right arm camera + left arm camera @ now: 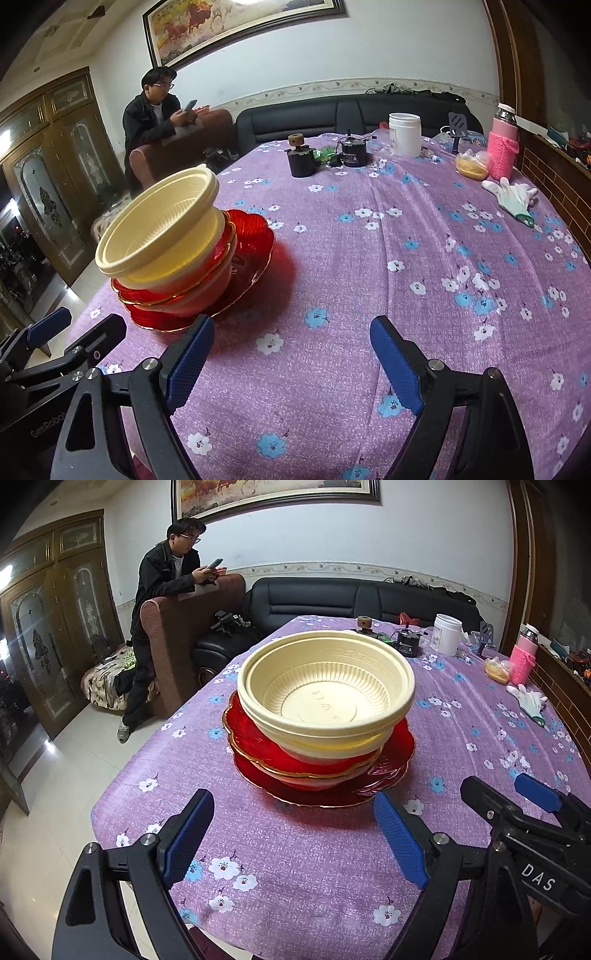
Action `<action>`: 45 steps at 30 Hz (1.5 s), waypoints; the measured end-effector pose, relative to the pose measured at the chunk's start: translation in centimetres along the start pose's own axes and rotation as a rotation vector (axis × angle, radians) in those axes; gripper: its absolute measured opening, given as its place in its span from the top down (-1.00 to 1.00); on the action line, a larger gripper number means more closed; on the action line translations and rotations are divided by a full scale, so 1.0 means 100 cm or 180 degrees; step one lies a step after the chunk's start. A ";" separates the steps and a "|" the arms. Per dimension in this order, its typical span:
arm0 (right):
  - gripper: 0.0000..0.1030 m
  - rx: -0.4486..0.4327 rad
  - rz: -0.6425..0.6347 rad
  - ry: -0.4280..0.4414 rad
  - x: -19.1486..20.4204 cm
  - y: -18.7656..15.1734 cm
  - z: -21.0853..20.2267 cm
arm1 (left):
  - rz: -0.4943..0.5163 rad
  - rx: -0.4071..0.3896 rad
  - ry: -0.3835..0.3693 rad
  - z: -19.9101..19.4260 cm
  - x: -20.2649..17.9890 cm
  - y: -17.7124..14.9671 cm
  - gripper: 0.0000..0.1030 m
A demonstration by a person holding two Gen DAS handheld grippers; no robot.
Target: Organize plates and bowls
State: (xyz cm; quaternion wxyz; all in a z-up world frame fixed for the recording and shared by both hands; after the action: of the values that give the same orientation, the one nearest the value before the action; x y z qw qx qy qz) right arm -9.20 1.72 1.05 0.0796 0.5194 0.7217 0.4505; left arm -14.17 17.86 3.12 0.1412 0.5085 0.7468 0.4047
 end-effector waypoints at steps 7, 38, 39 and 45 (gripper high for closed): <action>-0.73 0.0017 0.0003 -0.0002 -0.001 -0.003 0.001 | 0.0005 0.0009 0.0000 0.000 0.000 -0.001 -0.71; -0.74 0.0235 -0.0084 -0.0100 -0.005 -0.017 0.023 | -0.0031 0.0098 0.0002 0.015 0.001 -0.003 -0.71; -0.74 0.0240 -0.0084 -0.0104 -0.006 -0.017 0.024 | -0.0029 0.0100 0.0001 0.016 0.001 -0.003 -0.71; -0.74 0.0274 -0.0089 -0.0132 -0.007 -0.019 0.027 | -0.0028 0.0130 -0.0011 0.022 -0.001 -0.003 -0.71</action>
State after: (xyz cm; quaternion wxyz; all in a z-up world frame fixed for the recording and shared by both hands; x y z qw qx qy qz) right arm -8.57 2.57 -2.15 0.0785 0.5215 0.7458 0.4070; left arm -12.95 18.72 1.45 0.1337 0.5088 0.7568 0.3879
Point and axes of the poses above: each gripper's, at about its wrist camera, not at the fingertips, and z roughly the way its jaws point, x to its left, y to its top, the point moved 10 cm from there along z, roughly the way its jaws point, and after that the axes turned 14 degrees about y, right-handed, at the moved point
